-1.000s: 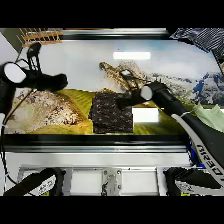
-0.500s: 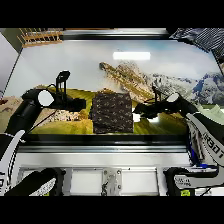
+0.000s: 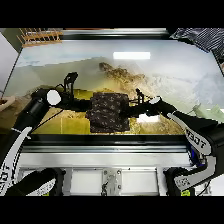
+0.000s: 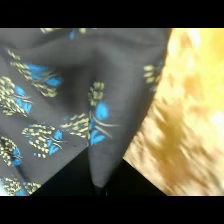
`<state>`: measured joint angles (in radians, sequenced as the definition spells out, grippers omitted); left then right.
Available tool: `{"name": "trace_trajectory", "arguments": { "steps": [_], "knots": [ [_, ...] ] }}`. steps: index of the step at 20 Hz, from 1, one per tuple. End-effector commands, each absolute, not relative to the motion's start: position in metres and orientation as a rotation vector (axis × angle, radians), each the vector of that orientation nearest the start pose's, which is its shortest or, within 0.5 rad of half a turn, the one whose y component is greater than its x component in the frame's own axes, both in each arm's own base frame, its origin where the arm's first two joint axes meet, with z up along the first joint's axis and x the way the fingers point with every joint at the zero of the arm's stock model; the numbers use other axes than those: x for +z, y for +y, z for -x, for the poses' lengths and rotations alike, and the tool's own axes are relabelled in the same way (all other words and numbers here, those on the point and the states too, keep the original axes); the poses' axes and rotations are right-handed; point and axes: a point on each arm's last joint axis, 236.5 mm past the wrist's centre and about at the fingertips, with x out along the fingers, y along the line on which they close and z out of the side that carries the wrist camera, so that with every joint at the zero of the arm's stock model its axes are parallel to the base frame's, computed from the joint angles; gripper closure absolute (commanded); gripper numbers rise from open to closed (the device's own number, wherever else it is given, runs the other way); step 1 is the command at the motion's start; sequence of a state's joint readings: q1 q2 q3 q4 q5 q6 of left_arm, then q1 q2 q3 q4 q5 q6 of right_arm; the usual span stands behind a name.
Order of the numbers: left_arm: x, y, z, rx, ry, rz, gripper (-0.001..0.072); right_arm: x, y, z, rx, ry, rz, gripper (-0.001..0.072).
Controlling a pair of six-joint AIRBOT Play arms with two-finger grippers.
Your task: Fold the clothes and pants, and hang the long-sleeved shirts on hangers.
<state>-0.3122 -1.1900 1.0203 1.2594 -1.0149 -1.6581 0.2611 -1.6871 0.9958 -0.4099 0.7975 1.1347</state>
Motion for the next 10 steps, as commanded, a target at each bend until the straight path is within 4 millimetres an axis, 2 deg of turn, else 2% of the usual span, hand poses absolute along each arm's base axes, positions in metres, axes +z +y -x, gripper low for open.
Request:
{"name": "trace_trajectory", "arguments": {
  "steps": [1, 3, 5, 7, 10],
  "knots": [
    [0.010, -0.176, -0.338, -0.359, 1.251, 0.191, 0.0706, -0.091, 0.256, -0.395, 0.557, 1.270, -0.672, 0.0698],
    [0.010, -0.176, -0.338, -0.358, 1.250, 0.191, 0.0705, -0.084, 0.202, -0.400, 0.460, 1.280, -0.574, 0.0698],
    [0.010, -0.176, -0.338, -0.358, 1.250, 0.191, 0.0705, -0.071, 0.125, -0.401, 0.318, 1.286, -0.476, 0.0697],
    [0.010, -0.176, -0.339, -0.358, 1.245, 0.192, 0.0706, -0.050, 0.043, -0.390, 0.180, 1.282, -0.416, 0.0697],
    [0.011, -0.176, -0.341, -0.358, 1.239, 0.193, 0.0705, -0.018, -0.069, -0.362, -0.049, 1.231, -0.407, 0.0697]
  ]
}}
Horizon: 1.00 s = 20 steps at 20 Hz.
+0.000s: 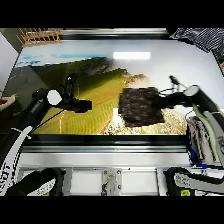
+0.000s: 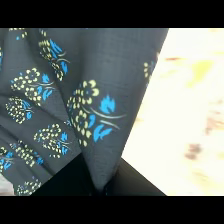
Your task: Fold the clothes and pants, and hang the long-sleeved shirts on hangers.
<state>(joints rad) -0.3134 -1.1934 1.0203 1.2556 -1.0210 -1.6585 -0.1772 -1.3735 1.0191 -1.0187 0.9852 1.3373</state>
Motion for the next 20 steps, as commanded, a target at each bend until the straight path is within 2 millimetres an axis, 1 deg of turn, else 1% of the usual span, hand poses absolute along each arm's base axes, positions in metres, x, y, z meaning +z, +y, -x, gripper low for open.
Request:
{"name": "trace_trajectory", "arguments": {
  "steps": [1, 3, 4, 6, 8, 11, 13, 16, 18, 20],
  "knots": [
    [0.011, -0.176, -0.341, -0.358, 1.239, 0.193, 0.0706, -0.007, -0.102, -0.351, -0.133, 1.199, -0.433, 0.0697],
    [0.011, -0.176, -0.341, -0.358, 1.239, 0.193, 0.0705, 0.013, -0.152, -0.332, -0.266, 1.117, -0.498, 0.0697],
    [0.011, -0.176, -0.340, -0.358, 1.239, 0.193, 0.0705, 0.022, -0.173, -0.321, -0.326, 1.081, -0.524, 0.0697],
    [0.011, -0.176, -0.340, -0.358, 1.239, 0.193, 0.0706, 0.033, -0.206, -0.301, -0.432, 1.023, -0.579, 0.0697],
    [0.011, -0.176, -0.340, -0.358, 1.239, 0.192, 0.0705, 0.042, -0.231, -0.285, -0.532, 0.962, -0.639, 0.0697],
    [0.011, -0.176, -0.340, -0.358, 1.239, 0.192, 0.0706, 0.056, -0.257, -0.266, -0.639, 0.889, -0.673, 0.0697],
    [0.011, -0.176, -0.341, -0.358, 1.239, 0.192, 0.0705, 0.062, -0.271, -0.245, -0.734, 0.884, -0.655, 0.0698],
    [0.011, -0.176, -0.342, -0.358, 1.233, 0.193, 0.0705, 0.076, -0.291, -0.212, -0.898, 0.885, -0.580, 0.0697],
    [0.012, -0.177, -0.344, -0.357, 1.222, 0.195, 0.0705, 0.080, -0.292, -0.198, -0.941, 0.904, -0.548, 0.0698],
    [0.013, -0.177, -0.346, -0.357, 1.214, 0.197, 0.0705, 0.073, -0.291, -0.175, -1.027, 0.951, -0.571, 0.0697]
  ]
}}
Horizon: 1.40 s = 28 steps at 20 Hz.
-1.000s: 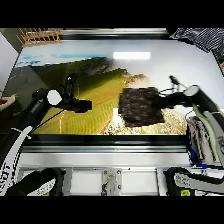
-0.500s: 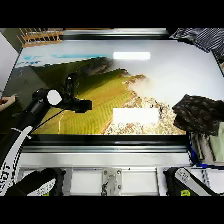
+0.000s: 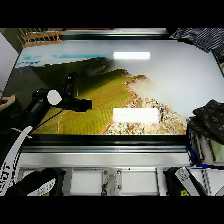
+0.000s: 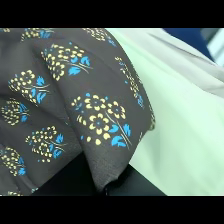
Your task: Fold the clothes and pants, and hang the long-sleeved shirts on hangers.
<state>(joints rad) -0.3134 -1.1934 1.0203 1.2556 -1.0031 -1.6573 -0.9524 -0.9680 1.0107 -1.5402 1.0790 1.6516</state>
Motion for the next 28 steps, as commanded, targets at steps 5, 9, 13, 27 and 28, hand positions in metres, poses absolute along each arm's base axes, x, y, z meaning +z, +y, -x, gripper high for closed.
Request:
{"name": "trace_trajectory", "arguments": {
  "steps": [5, 9, 13, 27, 28],
  "knots": [
    [0.013, -0.177, -0.346, -0.357, 1.214, 0.197, 0.0705, 0.035, -0.267, -0.124, -1.144, 1.114, -0.621, 0.0698],
    [0.013, -0.177, -0.346, -0.357, 1.214, 0.197, 0.0705, 0.018, -0.252, -0.108, -1.168, 1.148, -0.638, 0.0692],
    [0.012, -0.177, -0.346, -0.356, 1.215, 0.196, 0.0705, 0.024, -0.260, -0.107, -1.131, 1.181, -0.535, 0.0024],
    [0.011, -0.176, -0.341, -0.357, 1.235, 0.193, 0.0705, 0.154, -0.019, -0.351, 0.153, 0.621, -0.455, 0.0024],
    [0.010, -0.176, -0.341, -0.358, 1.238, 0.192, 0.0705, 0.146, 0.012, -0.351, 0.234, 0.659, -0.438, 0.0024]
  ]
}}
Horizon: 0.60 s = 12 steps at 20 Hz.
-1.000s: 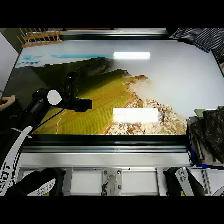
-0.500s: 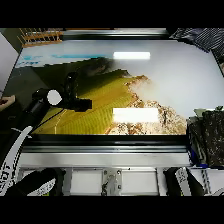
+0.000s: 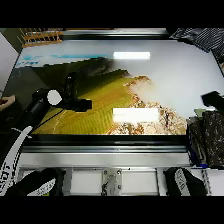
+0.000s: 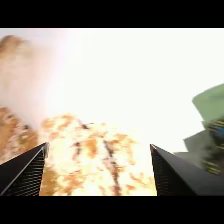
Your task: Fold the clothes and pants, and hang the long-sleeved shirts on hangers.
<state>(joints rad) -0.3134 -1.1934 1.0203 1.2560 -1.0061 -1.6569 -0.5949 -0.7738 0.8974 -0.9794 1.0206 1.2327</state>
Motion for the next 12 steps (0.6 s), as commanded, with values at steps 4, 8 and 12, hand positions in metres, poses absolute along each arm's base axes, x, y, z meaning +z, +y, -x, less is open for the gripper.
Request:
{"name": "trace_trajectory", "arguments": {
  "steps": [4, 8, 12],
  "knots": [
    [0.009, -0.176, -0.338, -0.358, 1.250, 0.189, 0.0706, 0.119, 0.098, -0.338, 0.465, 0.779, -0.370, 0.0029],
    [0.009, -0.176, -0.338, -0.358, 1.249, 0.190, 0.0706, 0.110, 0.134, -0.328, 0.565, 0.830, -0.338, 0.0690],
    [0.010, -0.176, -0.339, -0.358, 1.248, 0.190, 0.0705, 0.108, 0.136, -0.326, 0.573, 0.841, -0.337, 0.0692]
  ]
}}
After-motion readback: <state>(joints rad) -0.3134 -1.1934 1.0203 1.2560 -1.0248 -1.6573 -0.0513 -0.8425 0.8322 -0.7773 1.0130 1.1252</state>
